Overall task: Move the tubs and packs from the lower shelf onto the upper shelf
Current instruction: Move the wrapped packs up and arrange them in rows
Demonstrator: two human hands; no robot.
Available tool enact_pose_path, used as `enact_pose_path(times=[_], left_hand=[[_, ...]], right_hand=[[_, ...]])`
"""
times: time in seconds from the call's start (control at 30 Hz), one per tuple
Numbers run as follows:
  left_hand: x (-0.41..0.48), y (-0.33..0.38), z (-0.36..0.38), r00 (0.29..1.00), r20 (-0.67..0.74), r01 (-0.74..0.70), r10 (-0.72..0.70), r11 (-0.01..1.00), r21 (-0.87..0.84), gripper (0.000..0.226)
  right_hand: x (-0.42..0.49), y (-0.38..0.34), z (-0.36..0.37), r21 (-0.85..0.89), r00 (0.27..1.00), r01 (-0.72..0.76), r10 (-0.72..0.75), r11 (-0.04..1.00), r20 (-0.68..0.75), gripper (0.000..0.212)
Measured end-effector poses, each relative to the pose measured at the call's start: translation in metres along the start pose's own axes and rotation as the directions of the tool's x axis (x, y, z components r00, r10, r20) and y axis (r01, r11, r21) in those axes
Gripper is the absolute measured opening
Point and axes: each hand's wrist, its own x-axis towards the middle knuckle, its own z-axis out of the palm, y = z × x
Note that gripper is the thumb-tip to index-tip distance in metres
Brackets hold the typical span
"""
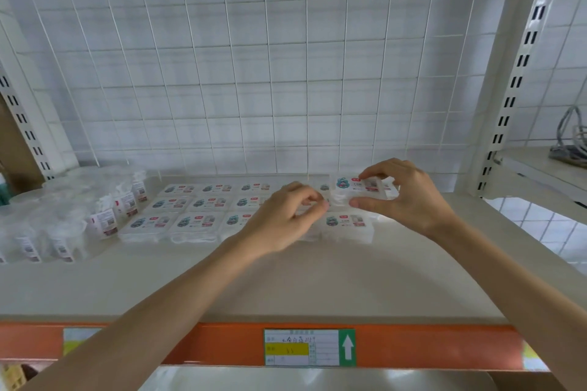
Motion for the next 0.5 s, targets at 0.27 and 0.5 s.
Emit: enact_pose_path(times=[0.27, 0.5], left_hand=[[-0.006, -0.002, 0.011, 0.982, 0.128, -0.179, 0.141, 0.912, 0.370, 0.041], [-0.007, 0.000, 0.012, 0.983, 0.145, -0.163, 0.117, 0.916, 0.368, 0.037]], right_hand=[[-0.023, 0.022, -0.033, -0.042, 0.995, -0.072, 0.075, 0.997, 0.073, 0.038], [-0.035, 0.037, -0.032, -0.043, 0.984, -0.096, 0.101, 0.994, 0.149, 0.037]])
